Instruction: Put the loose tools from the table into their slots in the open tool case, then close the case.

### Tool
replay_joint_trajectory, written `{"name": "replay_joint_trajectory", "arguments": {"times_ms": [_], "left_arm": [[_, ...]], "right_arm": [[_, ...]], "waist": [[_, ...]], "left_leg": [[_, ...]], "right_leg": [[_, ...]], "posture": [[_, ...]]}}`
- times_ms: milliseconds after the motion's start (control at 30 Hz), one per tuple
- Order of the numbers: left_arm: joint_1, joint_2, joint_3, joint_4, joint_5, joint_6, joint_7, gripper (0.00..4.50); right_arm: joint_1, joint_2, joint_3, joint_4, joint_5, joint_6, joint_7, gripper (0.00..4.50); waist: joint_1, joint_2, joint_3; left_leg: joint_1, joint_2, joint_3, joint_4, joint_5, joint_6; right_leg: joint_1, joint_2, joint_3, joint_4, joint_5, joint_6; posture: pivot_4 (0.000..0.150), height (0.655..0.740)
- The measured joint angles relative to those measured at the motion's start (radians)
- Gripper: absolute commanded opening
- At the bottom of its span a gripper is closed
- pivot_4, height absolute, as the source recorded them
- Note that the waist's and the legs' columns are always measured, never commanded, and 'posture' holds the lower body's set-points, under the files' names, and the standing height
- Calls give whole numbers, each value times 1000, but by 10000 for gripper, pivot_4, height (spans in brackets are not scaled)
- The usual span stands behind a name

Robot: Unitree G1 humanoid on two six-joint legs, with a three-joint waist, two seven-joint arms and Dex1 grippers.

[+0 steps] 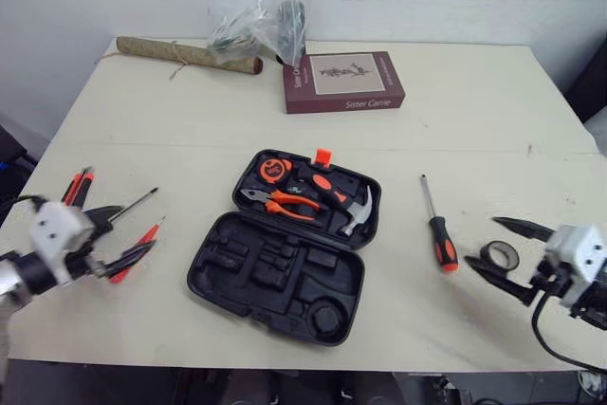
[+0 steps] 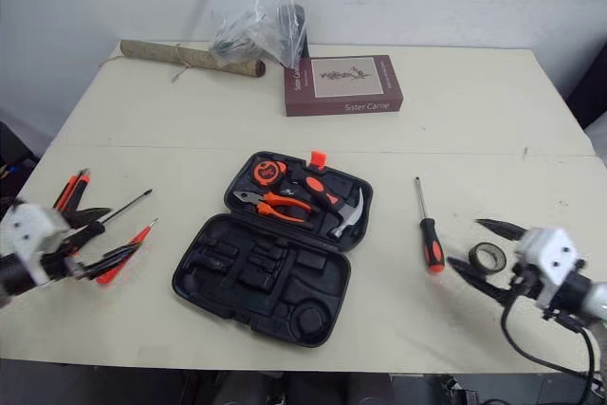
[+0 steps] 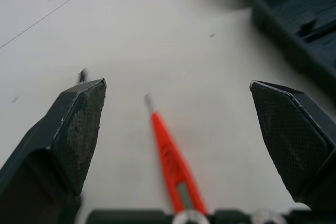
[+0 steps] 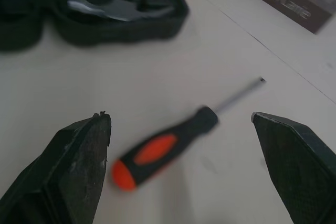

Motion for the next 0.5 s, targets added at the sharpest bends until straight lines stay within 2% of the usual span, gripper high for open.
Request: {"name": "replay_joint_trajectory", "arguments": {"times_ms": [200,333,500], "left_arm": [[-222,-2,-170,67,88,-3,-5,44563],[-343,-21,-244,167,153,-36,-4,33164],[-434,-43,-324,270,211,-72,-23,9584]], "right_arm": [[-21,0,156,-118,-64,95,-14,45000],[-56,14,237,-128,-142,109,-43,33433],[-118,31,313,-126,-207,136,-74,7506]], "waist": [[20,0,0],[22,0,0],[20,0,0]], "left_leg": [[0,1,1,3,1,1],[-1,1,2,3,1,1],[-1,2,3,5,1,1]], "right_leg": [[0,9,-1,1,1,2],[-1,10,-1,1,1,2],[-2,13,0,1,1,2]], "posture": [[1500,7400],[1500,7400],[1500,7400]]}}
